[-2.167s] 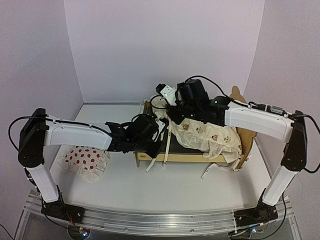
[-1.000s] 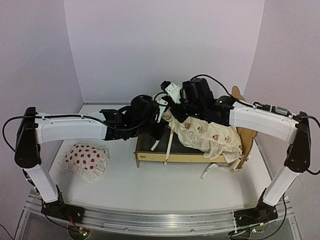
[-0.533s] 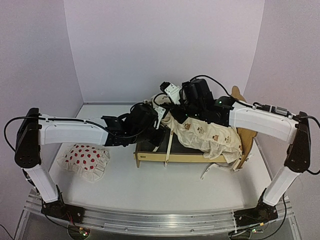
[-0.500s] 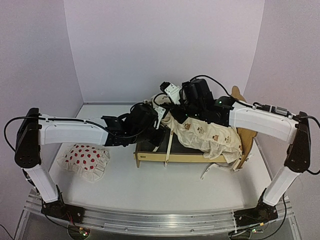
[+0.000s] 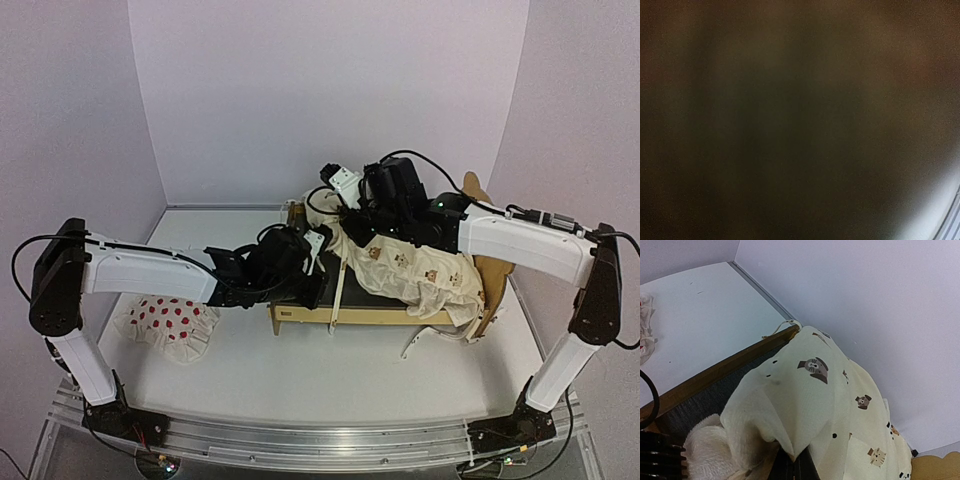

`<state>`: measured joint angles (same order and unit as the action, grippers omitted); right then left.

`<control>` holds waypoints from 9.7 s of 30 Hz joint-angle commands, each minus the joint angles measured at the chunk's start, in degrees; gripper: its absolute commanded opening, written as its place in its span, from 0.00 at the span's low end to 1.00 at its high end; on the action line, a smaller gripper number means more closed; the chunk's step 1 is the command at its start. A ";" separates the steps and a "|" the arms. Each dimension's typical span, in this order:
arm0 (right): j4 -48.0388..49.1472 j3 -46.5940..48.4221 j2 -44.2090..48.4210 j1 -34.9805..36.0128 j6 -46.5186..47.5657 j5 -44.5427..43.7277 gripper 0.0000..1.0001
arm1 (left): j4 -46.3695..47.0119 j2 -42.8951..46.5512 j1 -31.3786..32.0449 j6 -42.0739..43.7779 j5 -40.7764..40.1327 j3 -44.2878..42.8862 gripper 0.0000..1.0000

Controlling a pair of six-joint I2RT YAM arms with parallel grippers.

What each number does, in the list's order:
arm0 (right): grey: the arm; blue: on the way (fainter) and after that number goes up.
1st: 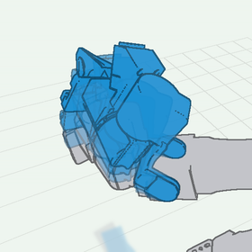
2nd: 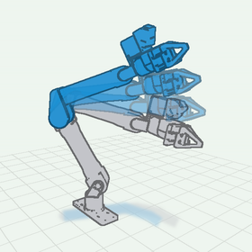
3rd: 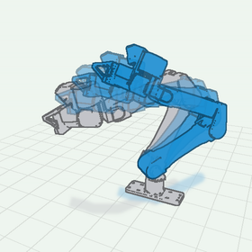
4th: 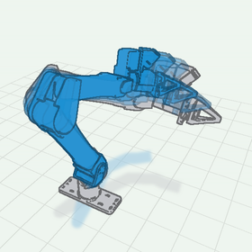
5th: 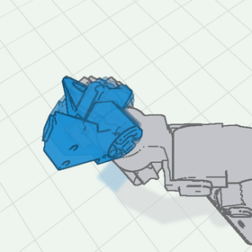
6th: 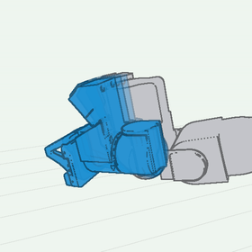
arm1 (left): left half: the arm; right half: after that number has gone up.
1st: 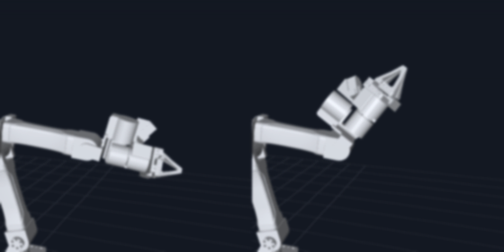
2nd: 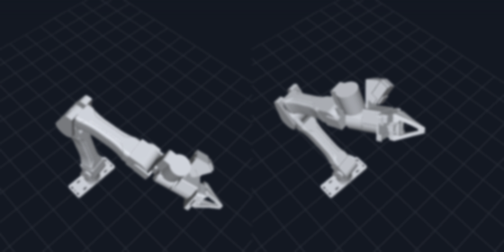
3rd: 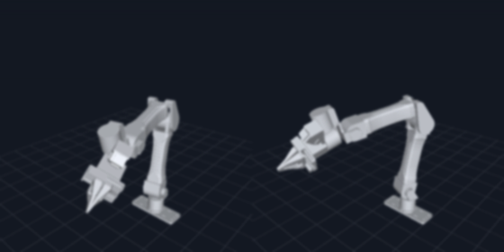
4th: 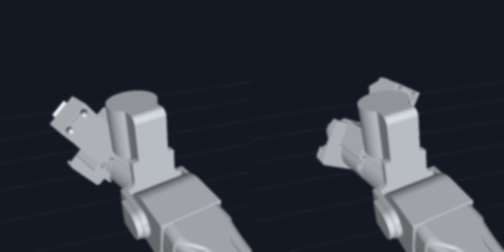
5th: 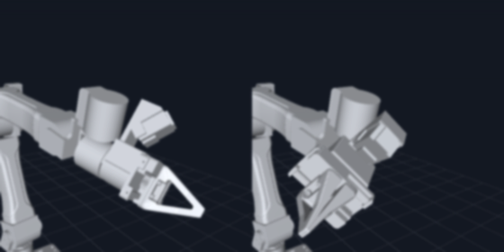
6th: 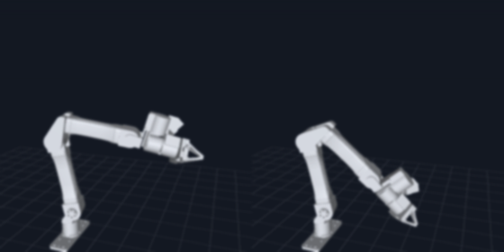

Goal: Set up the pet bed

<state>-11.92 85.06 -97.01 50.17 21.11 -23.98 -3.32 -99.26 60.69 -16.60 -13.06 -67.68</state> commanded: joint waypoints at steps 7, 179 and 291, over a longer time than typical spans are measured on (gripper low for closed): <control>1.90 0.46 0.36 0.14 -1.09 -0.60 0.00 | -1.59 -1.39 -0.13 -4.94 -1.80 -0.07 0.06; -2.81 10.04 -19.78 0.20 -19.53 10.47 0.00 | -5.10 18.38 -2.94 -8.38 -4.66 25.75 0.78; -11.81 -10.71 -2.79 5.28 -35.49 22.40 0.70 | -9.23 20.46 5.35 -14.97 1.90 29.55 0.00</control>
<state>-24.66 70.87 -97.75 55.27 -13.78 -2.56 -2.25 -82.52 63.39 -27.83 -13.97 -35.32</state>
